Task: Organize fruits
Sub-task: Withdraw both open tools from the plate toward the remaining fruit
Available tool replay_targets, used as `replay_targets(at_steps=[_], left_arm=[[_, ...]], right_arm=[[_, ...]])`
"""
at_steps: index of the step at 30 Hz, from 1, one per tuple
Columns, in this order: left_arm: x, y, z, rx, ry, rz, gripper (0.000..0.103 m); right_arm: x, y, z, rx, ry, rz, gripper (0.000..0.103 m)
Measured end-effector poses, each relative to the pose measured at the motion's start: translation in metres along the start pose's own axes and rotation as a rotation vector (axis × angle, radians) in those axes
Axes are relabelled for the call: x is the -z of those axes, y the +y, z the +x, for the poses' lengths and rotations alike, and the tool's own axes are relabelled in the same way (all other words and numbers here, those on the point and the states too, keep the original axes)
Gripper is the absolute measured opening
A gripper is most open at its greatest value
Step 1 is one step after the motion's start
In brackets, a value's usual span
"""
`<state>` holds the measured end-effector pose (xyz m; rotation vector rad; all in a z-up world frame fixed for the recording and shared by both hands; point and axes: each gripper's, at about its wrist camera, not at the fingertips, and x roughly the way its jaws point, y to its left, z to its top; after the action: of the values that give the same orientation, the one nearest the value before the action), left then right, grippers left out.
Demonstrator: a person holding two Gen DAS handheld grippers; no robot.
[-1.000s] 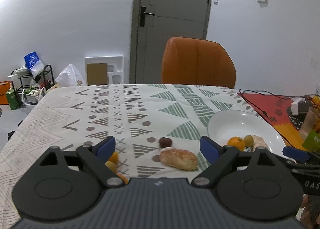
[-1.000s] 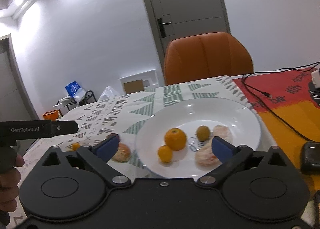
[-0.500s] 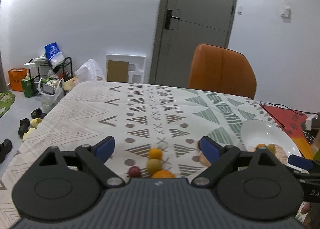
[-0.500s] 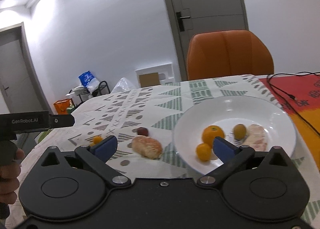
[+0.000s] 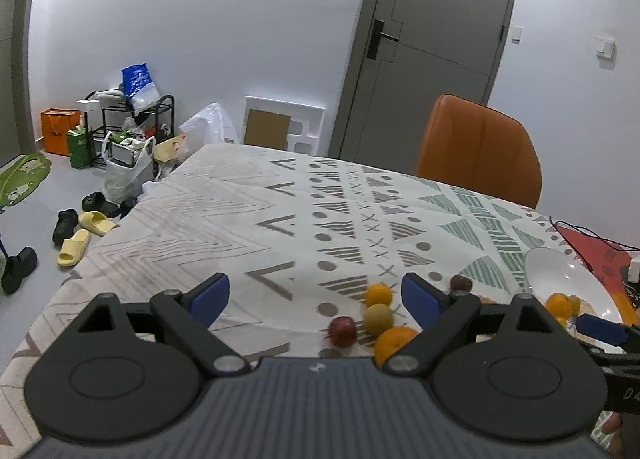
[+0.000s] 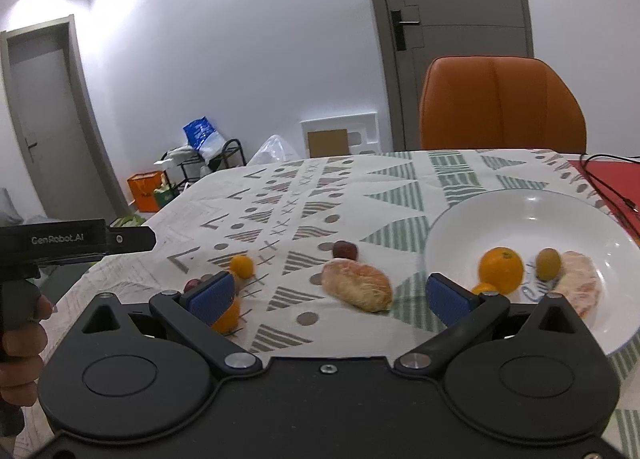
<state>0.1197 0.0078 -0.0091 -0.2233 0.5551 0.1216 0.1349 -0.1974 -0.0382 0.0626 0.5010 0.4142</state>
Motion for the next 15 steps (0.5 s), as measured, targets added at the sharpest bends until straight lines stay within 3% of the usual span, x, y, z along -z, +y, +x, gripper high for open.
replay_targets(at_steps=[15], left_arm=[[0.016, 0.041, 0.005, -0.018, 0.025, -0.072, 0.092]], right_arm=[[0.0, 0.038, 0.025, -0.096, 0.066, -0.051, 0.103]])
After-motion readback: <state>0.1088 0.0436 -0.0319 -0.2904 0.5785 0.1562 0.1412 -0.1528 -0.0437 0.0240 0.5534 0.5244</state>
